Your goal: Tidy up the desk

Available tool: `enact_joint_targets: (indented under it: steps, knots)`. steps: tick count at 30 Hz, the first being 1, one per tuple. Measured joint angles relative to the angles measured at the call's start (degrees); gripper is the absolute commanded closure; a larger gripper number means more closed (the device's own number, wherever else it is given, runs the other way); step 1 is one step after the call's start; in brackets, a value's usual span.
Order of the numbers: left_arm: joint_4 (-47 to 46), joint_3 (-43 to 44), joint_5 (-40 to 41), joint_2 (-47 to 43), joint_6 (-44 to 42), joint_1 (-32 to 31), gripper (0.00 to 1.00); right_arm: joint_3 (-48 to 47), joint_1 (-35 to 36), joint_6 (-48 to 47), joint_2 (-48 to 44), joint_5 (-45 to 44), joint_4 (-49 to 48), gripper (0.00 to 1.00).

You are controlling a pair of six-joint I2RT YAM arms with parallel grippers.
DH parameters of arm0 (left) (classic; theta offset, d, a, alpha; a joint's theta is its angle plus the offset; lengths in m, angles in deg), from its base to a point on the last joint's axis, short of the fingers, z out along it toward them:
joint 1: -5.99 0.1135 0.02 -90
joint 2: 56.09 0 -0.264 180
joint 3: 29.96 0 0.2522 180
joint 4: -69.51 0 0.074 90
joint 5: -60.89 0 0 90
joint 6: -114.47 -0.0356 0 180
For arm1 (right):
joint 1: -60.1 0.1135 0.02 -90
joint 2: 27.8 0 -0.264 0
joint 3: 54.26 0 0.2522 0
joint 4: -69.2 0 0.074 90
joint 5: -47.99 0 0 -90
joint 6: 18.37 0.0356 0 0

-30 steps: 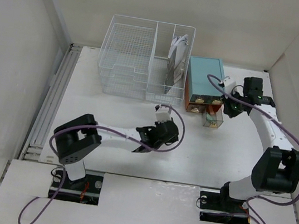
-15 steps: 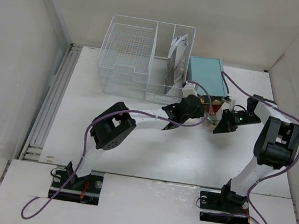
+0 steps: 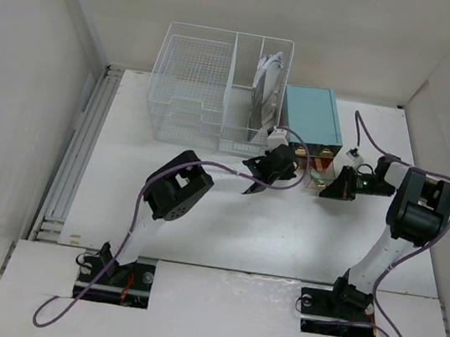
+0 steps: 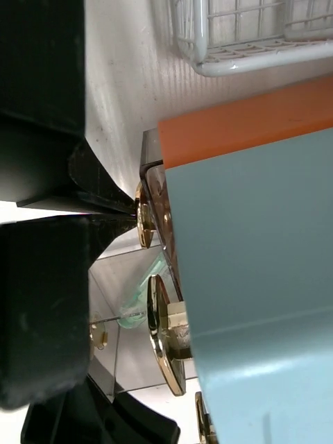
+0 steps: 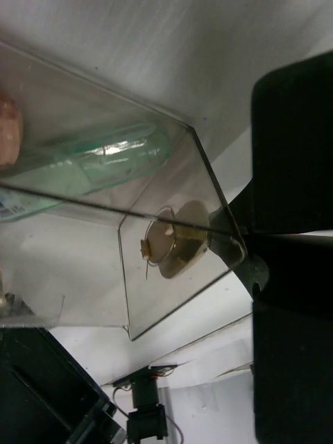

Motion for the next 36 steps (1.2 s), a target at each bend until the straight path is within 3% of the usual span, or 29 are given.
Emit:
enact_joint_targets:
  steps: [11, 25, 36]
  knots:
    - [-2.8, 4.0, 4.2, 7.0, 2.0, -0.1, 1.0, 1.6, 0.0, 15.4, 0.0, 2.8, -15.6, 1.0]
    - [-1.5, 5.4, 9.0, 7.8, 4.1, -0.8, 1.0, 3.1, 0.3, 30.9, 1.2, 4.3, -31.9, 1.0]
    - [-9.8, -4.0, 12.0, 4.6, 4.8, -1.7, 1.0, -0.9, 2.3, 38.9, 5.2, 3.4, -36.2, 1.0]
